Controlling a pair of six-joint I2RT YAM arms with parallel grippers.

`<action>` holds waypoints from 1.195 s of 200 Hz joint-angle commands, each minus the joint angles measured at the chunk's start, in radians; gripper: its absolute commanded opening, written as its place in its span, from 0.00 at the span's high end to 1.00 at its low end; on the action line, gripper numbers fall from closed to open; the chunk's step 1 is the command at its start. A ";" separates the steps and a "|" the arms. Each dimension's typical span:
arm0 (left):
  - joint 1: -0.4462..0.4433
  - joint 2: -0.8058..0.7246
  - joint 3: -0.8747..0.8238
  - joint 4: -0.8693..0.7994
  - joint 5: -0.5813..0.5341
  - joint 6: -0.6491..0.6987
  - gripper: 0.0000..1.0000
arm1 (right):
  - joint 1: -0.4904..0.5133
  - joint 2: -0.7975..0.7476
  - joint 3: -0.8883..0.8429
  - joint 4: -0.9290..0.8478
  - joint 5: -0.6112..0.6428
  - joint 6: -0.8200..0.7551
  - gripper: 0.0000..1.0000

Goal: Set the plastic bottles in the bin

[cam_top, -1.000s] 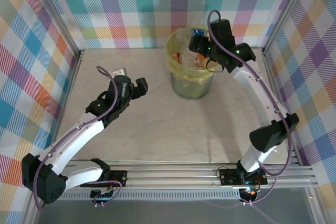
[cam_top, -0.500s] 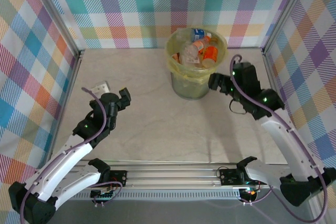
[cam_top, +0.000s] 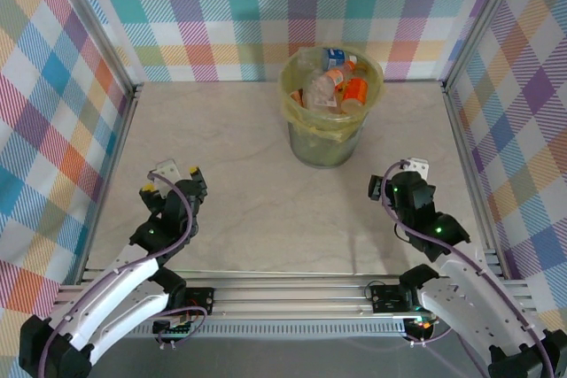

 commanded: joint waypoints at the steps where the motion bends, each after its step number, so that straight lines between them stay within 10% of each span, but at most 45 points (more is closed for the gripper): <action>1: 0.058 0.047 -0.016 0.089 -0.015 0.043 0.00 | 0.002 0.008 -0.027 0.171 0.074 -0.095 0.00; 103: 0.311 0.252 -0.170 0.552 0.322 0.211 0.00 | -0.193 0.227 -0.232 0.709 -0.126 -0.303 0.00; 239: 0.323 0.566 -0.242 1.085 0.550 0.413 0.00 | -0.343 0.504 -0.237 1.018 -0.382 -0.332 0.00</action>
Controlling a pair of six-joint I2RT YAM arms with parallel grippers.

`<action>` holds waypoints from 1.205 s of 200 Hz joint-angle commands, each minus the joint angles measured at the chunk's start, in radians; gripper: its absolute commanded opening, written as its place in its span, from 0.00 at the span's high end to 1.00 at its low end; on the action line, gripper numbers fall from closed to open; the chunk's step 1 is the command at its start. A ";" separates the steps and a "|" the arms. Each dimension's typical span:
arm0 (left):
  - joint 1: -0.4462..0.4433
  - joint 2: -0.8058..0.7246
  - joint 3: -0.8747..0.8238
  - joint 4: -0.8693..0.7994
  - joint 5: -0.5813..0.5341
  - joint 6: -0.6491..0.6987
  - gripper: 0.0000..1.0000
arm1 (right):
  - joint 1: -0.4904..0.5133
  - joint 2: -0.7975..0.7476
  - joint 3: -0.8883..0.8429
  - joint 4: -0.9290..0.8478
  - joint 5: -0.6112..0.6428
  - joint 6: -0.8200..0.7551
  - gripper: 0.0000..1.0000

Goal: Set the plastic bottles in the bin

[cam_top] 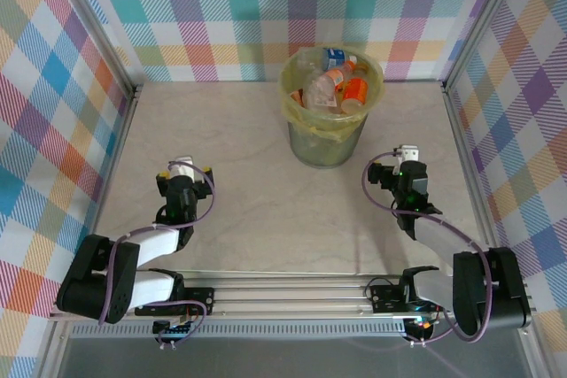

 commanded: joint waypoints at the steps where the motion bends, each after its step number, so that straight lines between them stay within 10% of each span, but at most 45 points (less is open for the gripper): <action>1: 0.015 0.039 -0.008 0.142 0.051 0.033 0.00 | -0.010 0.019 -0.001 0.093 -0.046 -0.017 0.00; 241: 0.146 0.311 0.180 0.057 0.347 -0.053 0.00 | -0.032 0.115 -0.025 0.262 -0.192 -0.085 0.00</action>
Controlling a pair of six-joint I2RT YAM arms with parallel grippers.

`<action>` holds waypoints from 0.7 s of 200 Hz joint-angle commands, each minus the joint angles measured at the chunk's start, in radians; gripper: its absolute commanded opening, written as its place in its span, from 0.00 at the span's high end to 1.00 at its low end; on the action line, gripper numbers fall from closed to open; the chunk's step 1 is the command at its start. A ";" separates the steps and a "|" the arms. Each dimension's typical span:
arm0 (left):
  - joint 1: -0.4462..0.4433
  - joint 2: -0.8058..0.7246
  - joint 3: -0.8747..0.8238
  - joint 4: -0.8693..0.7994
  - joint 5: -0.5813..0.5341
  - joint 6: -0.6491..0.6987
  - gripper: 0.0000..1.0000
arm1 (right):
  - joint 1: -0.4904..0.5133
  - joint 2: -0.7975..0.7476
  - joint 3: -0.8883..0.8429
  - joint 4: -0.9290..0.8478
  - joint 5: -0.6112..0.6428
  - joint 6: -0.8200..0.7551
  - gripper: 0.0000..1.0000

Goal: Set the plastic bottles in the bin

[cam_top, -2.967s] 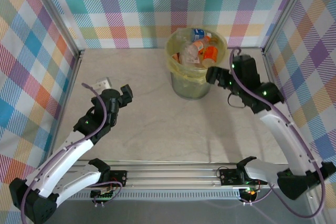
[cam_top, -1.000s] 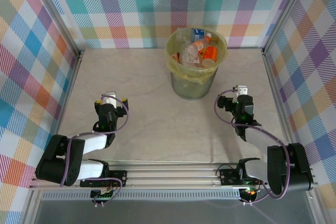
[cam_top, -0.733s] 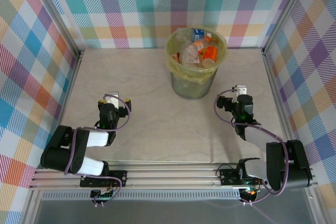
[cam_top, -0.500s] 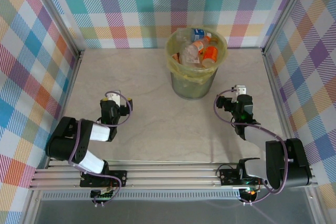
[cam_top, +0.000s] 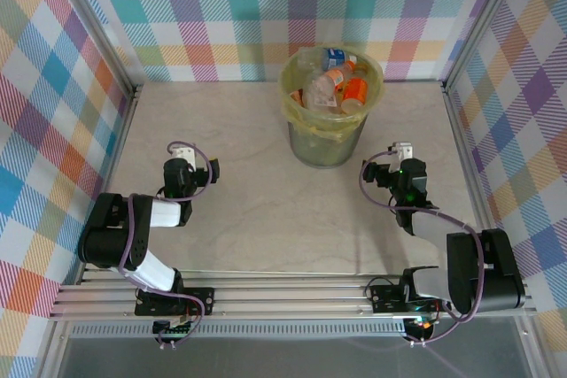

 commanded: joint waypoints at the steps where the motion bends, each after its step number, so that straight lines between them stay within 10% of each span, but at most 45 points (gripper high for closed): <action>1: 0.008 0.003 0.009 -0.008 0.021 -0.011 0.00 | -0.010 0.006 -0.025 0.109 -0.048 -0.043 0.00; 140: 0.006 0.002 0.009 -0.009 0.020 -0.011 0.00 | -0.135 0.259 -0.071 0.449 -0.119 0.029 0.00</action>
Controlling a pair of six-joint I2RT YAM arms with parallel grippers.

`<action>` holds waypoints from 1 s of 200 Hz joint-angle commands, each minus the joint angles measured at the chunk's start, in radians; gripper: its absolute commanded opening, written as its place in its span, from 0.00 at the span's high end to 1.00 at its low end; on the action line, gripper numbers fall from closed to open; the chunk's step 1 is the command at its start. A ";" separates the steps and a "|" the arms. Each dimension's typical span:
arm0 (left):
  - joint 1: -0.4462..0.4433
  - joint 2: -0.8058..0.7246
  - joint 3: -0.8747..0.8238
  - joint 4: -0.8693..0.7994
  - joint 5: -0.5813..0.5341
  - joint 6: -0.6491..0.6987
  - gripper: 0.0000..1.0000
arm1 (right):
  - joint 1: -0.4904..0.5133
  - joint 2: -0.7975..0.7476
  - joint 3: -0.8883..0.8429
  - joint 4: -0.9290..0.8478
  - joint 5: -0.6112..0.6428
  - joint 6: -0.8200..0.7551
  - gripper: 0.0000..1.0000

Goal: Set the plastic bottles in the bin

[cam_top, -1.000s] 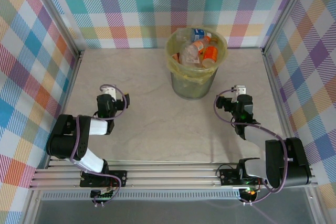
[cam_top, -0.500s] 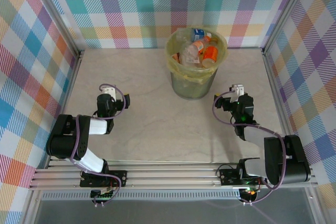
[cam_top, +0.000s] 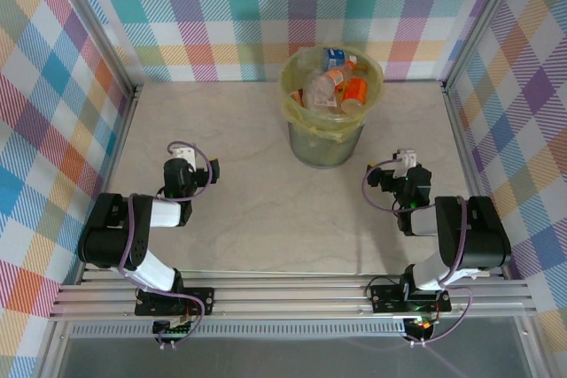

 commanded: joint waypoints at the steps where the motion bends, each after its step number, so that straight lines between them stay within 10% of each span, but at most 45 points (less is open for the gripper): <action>1: 0.007 0.003 0.009 -0.005 0.020 -0.011 0.00 | -0.022 -0.002 0.015 0.059 -0.004 0.059 0.00; 200: 0.007 0.002 0.009 -0.005 0.020 -0.011 0.00 | -0.025 0.008 0.132 -0.149 -0.129 0.009 0.00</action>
